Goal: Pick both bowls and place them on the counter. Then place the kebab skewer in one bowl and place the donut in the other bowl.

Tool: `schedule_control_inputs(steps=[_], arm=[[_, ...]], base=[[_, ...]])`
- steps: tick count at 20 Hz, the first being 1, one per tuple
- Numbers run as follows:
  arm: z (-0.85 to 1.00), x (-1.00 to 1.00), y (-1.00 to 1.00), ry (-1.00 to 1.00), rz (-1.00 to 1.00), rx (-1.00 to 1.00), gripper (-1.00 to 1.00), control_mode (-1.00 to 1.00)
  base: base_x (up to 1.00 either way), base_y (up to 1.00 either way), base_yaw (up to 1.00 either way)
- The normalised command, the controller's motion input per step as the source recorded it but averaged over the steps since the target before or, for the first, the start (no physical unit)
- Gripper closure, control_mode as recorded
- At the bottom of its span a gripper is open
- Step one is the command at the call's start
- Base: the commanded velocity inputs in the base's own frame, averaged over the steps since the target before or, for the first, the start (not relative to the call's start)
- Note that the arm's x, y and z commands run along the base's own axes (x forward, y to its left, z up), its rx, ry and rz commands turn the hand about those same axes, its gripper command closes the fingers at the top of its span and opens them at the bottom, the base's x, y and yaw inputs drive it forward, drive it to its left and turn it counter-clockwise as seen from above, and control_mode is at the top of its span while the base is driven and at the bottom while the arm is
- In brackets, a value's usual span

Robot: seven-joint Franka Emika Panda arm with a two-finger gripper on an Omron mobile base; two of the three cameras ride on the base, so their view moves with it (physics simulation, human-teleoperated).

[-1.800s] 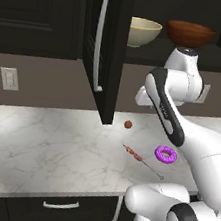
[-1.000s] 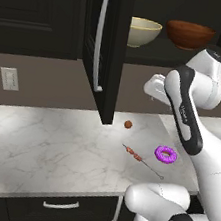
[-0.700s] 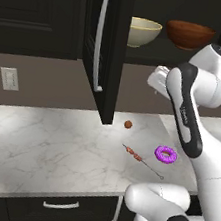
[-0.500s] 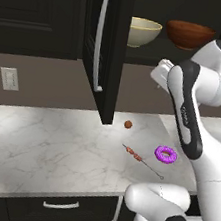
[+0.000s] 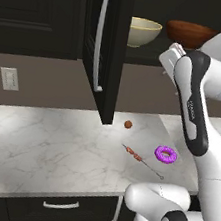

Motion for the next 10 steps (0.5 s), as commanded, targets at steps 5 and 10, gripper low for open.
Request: schedule_control_inputs(steps=[5,10], arm=[[0.46,0.04,0.00,-0.15,-0.09,0.14,-1.00,-1.00],[0.41,0.14,0.03,-0.16,-0.12,0.15,-1.00,-1.00]], base=[[0.00,0.00,0.00],[0.00,0.00,0.00]])
